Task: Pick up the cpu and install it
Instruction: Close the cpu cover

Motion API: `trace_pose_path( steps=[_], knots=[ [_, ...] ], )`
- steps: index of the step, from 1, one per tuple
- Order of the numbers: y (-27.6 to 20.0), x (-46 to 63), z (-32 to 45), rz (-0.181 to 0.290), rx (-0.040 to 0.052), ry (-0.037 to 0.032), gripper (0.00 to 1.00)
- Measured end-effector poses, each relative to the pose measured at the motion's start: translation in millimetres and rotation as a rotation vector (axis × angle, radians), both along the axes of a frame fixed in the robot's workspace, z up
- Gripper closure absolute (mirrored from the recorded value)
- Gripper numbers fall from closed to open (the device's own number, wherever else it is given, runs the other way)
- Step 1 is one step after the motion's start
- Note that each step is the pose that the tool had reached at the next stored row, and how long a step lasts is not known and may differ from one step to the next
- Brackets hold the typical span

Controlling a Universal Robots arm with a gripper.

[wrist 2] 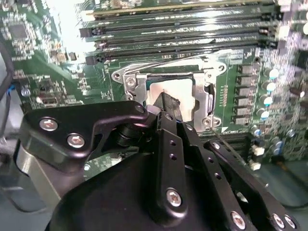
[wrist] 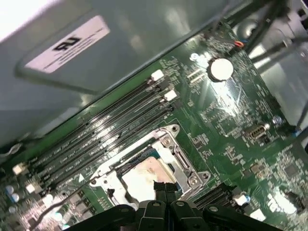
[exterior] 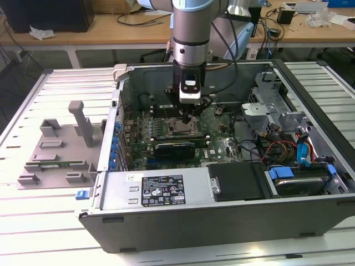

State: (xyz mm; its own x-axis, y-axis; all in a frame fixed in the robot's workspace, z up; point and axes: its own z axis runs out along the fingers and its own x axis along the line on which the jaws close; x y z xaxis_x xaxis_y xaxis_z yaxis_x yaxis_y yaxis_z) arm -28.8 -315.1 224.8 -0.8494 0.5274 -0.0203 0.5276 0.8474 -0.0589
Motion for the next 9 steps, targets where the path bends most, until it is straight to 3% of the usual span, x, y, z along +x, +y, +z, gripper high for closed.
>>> trace_pose_path(
  steps=[2,6,9],
  knots=[
    [0.0,0.0,-0.5,0.035,0.0001,0.0000,0.89],
    [0.0,0.0,-2.8,0.169,0.0000,0.0000,0.89],
    [0.0,0.0,-4.1,0.232,0.0000,0.0000,0.89]
  ],
)
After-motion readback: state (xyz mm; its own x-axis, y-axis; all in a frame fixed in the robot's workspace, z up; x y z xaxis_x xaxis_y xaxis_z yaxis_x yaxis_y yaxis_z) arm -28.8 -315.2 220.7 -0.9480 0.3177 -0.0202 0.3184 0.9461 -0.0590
